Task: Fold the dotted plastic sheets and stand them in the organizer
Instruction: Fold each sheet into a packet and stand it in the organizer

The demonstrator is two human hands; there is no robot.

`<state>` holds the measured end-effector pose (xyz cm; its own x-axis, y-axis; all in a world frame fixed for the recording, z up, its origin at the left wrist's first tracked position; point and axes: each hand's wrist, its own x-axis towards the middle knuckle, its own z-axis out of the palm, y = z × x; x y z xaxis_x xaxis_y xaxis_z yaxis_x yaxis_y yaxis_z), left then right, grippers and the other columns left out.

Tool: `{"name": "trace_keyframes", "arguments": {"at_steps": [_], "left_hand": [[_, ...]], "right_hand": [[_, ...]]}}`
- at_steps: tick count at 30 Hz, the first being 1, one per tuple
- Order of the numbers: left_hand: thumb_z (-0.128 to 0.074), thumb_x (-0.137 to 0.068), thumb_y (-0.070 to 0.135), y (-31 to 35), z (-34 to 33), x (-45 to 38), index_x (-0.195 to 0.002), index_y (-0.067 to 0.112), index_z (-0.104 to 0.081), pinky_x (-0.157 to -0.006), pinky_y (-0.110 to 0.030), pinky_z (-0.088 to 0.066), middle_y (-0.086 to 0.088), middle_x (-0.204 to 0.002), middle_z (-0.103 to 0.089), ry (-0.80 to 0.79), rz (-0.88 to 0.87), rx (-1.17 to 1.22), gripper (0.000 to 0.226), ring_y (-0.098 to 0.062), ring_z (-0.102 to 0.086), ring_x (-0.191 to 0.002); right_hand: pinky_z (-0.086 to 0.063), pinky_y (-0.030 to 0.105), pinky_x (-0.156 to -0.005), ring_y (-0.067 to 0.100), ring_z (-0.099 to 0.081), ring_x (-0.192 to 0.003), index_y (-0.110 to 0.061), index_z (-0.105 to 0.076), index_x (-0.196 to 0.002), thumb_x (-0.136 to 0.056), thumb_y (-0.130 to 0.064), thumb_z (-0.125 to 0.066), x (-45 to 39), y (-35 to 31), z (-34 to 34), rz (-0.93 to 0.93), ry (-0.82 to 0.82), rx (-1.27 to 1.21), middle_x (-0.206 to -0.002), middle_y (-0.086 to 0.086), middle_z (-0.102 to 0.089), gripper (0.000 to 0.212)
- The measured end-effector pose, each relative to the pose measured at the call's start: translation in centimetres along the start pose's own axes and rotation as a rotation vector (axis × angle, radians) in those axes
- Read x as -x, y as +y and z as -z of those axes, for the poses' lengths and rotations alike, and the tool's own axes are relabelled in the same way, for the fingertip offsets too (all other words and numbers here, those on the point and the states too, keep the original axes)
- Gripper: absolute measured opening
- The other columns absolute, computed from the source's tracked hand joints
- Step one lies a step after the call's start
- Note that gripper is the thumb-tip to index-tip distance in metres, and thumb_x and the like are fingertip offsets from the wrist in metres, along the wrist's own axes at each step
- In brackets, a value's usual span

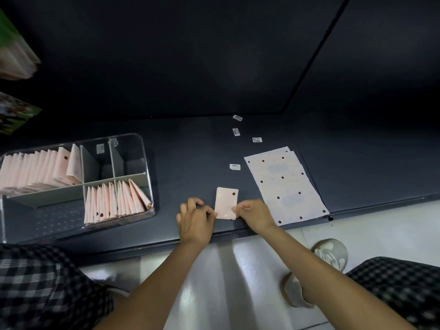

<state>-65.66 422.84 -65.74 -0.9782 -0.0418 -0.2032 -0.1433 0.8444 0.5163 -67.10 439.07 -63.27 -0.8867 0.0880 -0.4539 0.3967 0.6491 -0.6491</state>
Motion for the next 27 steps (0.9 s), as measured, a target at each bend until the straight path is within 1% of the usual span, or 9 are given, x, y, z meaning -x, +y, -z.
{"name": "trace_keyframes", "arguments": {"at_steps": [4, 7, 9, 11, 17, 19, 21, 24, 27], "left_hand": [[-0.054, -0.092, 0.035, 0.8, 0.1, 0.8, -0.108, 0.024, -0.061, -0.094, -0.031, -0.028, 0.0, -0.125, -0.043, 0.062, -0.004, -0.011, 0.02, -0.021, -0.037, -0.115], [-0.056, -0.092, 0.027, 0.8, 0.0, 2.0, -0.127, 0.015, -0.052, -0.107, -0.036, -0.026, -0.006, -0.141, -0.041, 0.109, -0.285, -0.038, 0.038, -0.026, -0.037, -0.129], [-0.046, -0.097, 0.03, 0.5, -0.4, 2.7, -0.145, 0.011, -0.031, -0.12, -0.037, 0.002, -0.008, -0.157, -0.018, -0.008, -0.483, -0.178, 0.054, -0.025, -0.014, -0.145], [-0.031, -0.101, 0.04, 0.1, -0.8, 3.2, -0.151, 0.009, -0.001, -0.112, -0.034, 0.023, -0.007, -0.159, 0.008, -0.122, -0.55, -0.319, 0.066, -0.02, 0.01, -0.146], [-0.022, -0.096, 0.059, -0.3, -1.2, 3.4, -0.147, 0.013, 0.019, -0.115, -0.035, 0.017, -0.012, -0.153, 0.027, -0.274, -0.539, -0.469, 0.08, -0.024, 0.023, -0.143], [-0.019, -0.094, 0.064, -0.1, -1.2, 3.4, -0.147, 0.019, 0.019, -0.114, -0.038, 0.017, -0.013, -0.147, 0.034, -0.295, -0.551, -0.509, 0.08, -0.027, 0.026, -0.141], [-0.019, -0.092, 0.067, 0.0, -1.2, 3.4, -0.147, 0.022, 0.02, -0.114, -0.039, 0.018, -0.015, -0.146, 0.034, -0.307, -0.551, -0.524, 0.081, -0.028, 0.027, -0.141], [-0.023, -0.091, 0.068, 0.1, -1.1, 3.3, -0.148, 0.024, 0.018, -0.114, -0.038, 0.018, -0.017, -0.151, 0.028, -0.327, -0.543, -0.515, 0.083, -0.028, 0.026, -0.141], [-0.027, -0.09, 0.068, 0.1, -0.9, 3.3, -0.148, 0.025, 0.017, -0.113, -0.037, 0.018, -0.017, -0.153, 0.025, -0.348, -0.539, -0.515, 0.085, -0.028, 0.025, -0.142]], "right_hand": [[-0.041, 0.022, -0.07, 0.015, -0.057, -0.077, -0.012, -0.07, -0.076, -0.089, -0.026, -0.061, -1.1, -0.8, 0.1, -0.077, -0.04, 0.068, -0.079, 0.003, -0.068, 0.022], [-0.046, 0.027, -0.076, 0.018, -0.06, -0.08, -0.003, -0.072, -0.083, -0.089, -0.024, -0.06, -1.4, -1.0, 0.0, -0.107, -0.047, 0.059, -0.09, 0.011, -0.072, 0.025], [-0.046, 0.027, -0.076, 0.019, -0.06, -0.079, -0.001, -0.072, -0.082, -0.089, -0.024, -0.061, -1.5, -1.1, 0.0, -0.12, -0.043, 0.056, -0.089, 0.014, -0.072, 0.026], [-0.047, 0.027, -0.078, 0.019, -0.061, -0.082, -0.003, -0.072, -0.082, -0.088, -0.024, -0.061, -1.6, -1.2, 0.0, -0.133, -0.037, 0.063, -0.089, 0.013, -0.072, 0.025], [-0.042, 0.023, -0.073, 0.016, -0.059, -0.078, -0.016, -0.061, -0.061, -0.09, -0.027, -0.058, -1.6, -1.7, 0.0, -0.196, -0.065, 0.065, -0.087, 0.009, -0.073, 0.031], [-0.042, 0.026, -0.07, 0.018, -0.057, -0.078, -0.017, -0.055, -0.064, -0.091, -0.029, -0.056, -1.4, -2.3, 0.0, -0.139, 0.106, 0.19, -0.081, 0.004, -0.068, 0.029], [-0.044, 0.027, -0.071, 0.017, -0.057, -0.08, -0.015, -0.057, -0.075, -0.09, -0.021, -0.057, -1.2, -3.0, -0.3, 0.01, 0.266, 0.109, -0.082, 0.002, -0.064, 0.017], [-0.051, 0.018, -0.074, 0.015, -0.062, -0.084, 0.0, -0.063, -0.102, -0.092, 0.0, -0.051, -1.1, -4.3, -1.1, 0.125, -0.065, -0.318, -0.093, 0.008, -0.066, 0.016], [-0.051, 0.015, -0.08, 0.02, -0.062, -0.092, 0.011, -0.055, -0.117, -0.095, 0.01, -0.041, -1.6, -4.9, -1.5, 0.102, -0.308, -0.407, -0.109, 0.02, -0.062, 0.026]]}}
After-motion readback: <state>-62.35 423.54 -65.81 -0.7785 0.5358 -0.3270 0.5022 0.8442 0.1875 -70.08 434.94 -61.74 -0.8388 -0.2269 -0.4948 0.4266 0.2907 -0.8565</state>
